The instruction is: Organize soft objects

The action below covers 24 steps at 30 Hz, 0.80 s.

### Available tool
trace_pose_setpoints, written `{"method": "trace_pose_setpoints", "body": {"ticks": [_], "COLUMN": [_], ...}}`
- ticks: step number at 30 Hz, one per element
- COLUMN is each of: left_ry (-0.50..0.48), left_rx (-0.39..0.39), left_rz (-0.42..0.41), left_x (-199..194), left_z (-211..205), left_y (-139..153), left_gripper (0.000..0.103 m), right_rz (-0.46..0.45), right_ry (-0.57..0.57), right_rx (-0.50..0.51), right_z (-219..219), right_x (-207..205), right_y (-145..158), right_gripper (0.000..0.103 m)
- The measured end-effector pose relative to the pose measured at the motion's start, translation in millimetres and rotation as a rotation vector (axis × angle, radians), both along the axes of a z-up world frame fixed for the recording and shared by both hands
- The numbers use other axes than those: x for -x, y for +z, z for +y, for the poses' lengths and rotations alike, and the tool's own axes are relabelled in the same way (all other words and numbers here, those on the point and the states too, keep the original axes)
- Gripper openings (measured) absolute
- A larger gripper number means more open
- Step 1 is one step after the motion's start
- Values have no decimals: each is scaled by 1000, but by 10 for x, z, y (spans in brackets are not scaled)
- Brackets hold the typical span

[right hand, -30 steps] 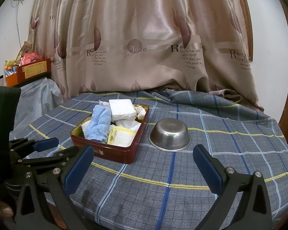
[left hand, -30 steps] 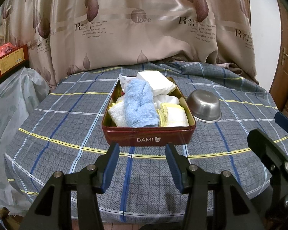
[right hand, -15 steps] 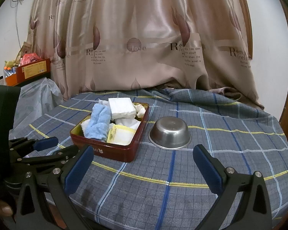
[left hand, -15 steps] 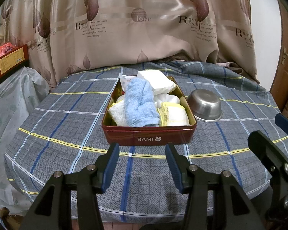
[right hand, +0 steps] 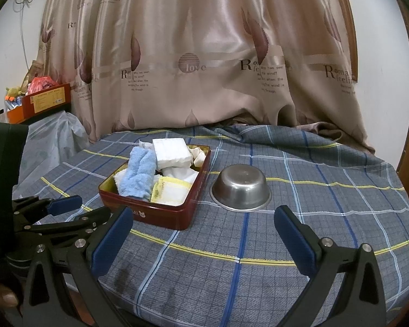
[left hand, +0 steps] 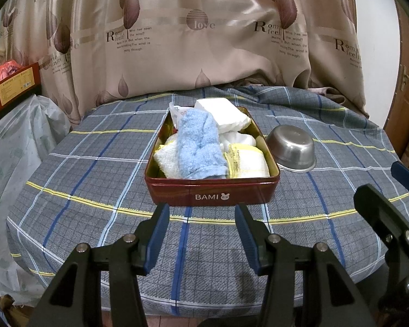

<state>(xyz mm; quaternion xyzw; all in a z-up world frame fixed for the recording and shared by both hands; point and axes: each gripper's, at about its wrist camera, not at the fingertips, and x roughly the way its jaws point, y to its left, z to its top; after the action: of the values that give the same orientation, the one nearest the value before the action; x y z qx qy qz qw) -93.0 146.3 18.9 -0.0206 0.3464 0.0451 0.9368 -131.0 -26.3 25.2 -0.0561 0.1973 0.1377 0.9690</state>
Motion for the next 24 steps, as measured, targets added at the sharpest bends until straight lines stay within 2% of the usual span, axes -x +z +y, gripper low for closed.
{"method": "trace_pose_setpoints", "body": {"ticks": [24], "left_ry": [-1], "left_rx": [-2], "left_rz": [0], "left_x": [-2], "left_z": [-3], "left_y": [16], "left_gripper": [51], "right_rz": [2], "right_ry": [-2], "right_rx": [0], "right_z": [-5], "right_x": [2], "right_y": [16], "right_gripper": [103]}}
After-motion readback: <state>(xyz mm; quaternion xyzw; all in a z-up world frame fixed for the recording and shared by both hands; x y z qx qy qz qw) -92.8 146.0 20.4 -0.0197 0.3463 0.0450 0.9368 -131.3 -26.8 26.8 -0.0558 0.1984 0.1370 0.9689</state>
